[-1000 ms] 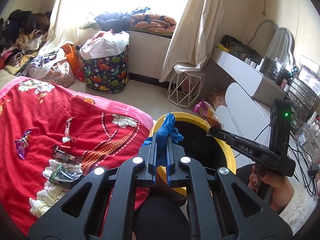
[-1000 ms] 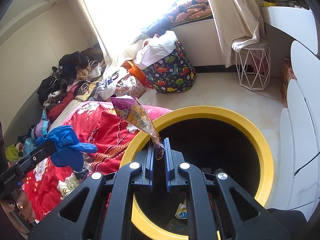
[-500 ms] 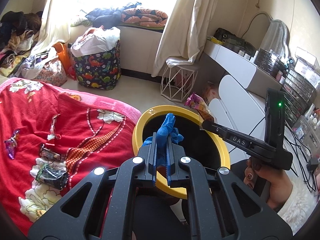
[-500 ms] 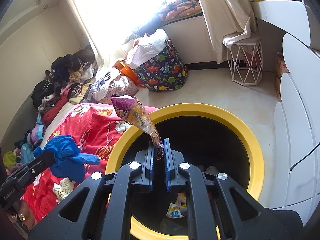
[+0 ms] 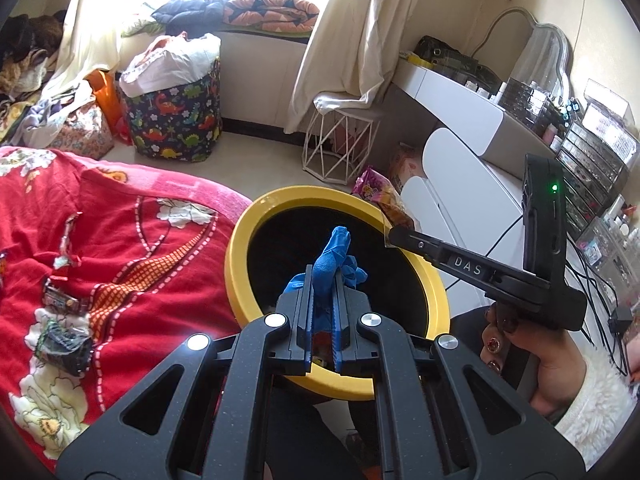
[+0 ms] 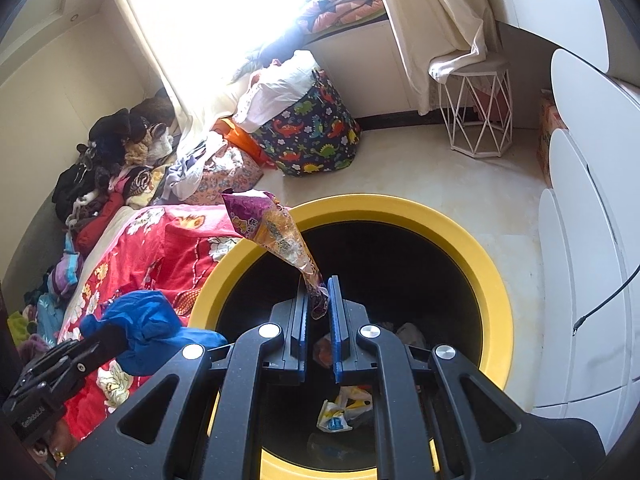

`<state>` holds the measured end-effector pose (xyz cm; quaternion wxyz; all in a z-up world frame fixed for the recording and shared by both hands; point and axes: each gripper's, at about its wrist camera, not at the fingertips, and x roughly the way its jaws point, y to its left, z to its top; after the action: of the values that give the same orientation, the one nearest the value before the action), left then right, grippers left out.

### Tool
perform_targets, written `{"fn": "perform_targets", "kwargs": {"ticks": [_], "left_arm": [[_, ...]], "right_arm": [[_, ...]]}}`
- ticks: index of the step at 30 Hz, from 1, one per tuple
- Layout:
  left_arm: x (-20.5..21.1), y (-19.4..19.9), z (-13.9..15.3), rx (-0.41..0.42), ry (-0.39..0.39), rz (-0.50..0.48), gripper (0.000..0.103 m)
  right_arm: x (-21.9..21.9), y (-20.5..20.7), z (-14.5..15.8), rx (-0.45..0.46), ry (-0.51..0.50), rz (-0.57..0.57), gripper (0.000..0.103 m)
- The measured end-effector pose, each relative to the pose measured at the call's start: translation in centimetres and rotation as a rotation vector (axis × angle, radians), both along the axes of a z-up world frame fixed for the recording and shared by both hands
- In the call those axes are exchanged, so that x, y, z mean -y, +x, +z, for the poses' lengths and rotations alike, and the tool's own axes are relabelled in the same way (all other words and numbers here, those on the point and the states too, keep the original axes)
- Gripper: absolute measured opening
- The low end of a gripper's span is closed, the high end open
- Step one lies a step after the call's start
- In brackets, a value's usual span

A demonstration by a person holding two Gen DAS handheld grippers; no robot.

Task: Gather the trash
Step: 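Carry the blue bag and wrapper over the yellow bin and open both tools, then move both tools back toward the remaining wrappers on the bed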

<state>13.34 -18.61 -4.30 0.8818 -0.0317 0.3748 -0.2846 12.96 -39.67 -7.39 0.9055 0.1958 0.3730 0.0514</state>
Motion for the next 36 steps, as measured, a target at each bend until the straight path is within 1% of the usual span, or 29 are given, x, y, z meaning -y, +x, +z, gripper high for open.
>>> {"fn": "perform_targets", "kwargs": {"ticks": [2,8,10,12,14,15,16,17,18,19,21,24,28,33,36], "left_arm": [[0.6,0.3,-0.5,-0.014,0.006,-0.009,0.003],[1.8,0.7,-1.5,-0.023,0.029,-0.025,0.003],[2.1,0.9,-1.8,-0.026,0.033,-0.025,0.003],[2.2,1.1,-2.1,-0.031,0.035,-0.023,0.004],[2.1,1.0,-2.3,-0.039,0.031,-0.022,0.018],[2.1,1.0,-2.2,-0.038,0.028,-0.018,0.039],[1.9,0.8,-2.2,-0.029,0.021,-0.011,0.053],[1.8,0.6,-2.1,-0.019,0.016,-0.005,0.056],[1.7,0.5,-2.0,-0.013,0.016,0.0,0.062],[1.6,0.5,-1.9,-0.007,0.019,0.009,0.075],[1.3,0.2,-1.6,0.01,0.01,0.021,0.087],[1.0,0.0,-1.0,0.037,0.009,0.033,0.092],[0.4,-0.2,-0.3,0.062,0.014,0.053,0.092],[-0.7,-0.2,0.2,0.069,0.011,0.085,0.092],[-1.4,-0.2,0.4,0.077,0.011,0.104,0.092]], "right_arm": [[0.2,0.0,-0.2,-0.006,0.004,-0.009,0.01],[0.7,0.1,-0.6,-0.019,0.018,-0.028,0.01],[1.1,0.1,-0.8,-0.027,0.021,-0.048,0.015],[1.6,0.1,-1.1,-0.035,0.035,-0.069,0.029],[2.1,0.1,-1.4,-0.042,0.052,-0.091,0.036],[2.4,0.0,-1.4,-0.045,0.059,-0.099,0.04],[2.6,0.0,-1.5,-0.046,0.067,-0.106,0.043],[2.6,0.0,-1.5,-0.046,0.071,-0.11,0.049],[2.7,0.0,-1.5,-0.044,0.075,-0.114,0.052],[2.8,-0.1,-1.5,-0.041,0.078,-0.115,0.052],[2.6,0.0,-1.4,-0.039,0.076,-0.112,0.055],[2.4,0.0,-1.3,-0.034,0.069,-0.103,0.057],[2.0,0.0,-1.0,-0.017,0.059,-0.092,0.059],[1.0,-0.1,-0.2,0.018,0.039,-0.066,0.065],[0.4,-0.2,0.2,0.035,0.025,-0.051,0.067]]}}
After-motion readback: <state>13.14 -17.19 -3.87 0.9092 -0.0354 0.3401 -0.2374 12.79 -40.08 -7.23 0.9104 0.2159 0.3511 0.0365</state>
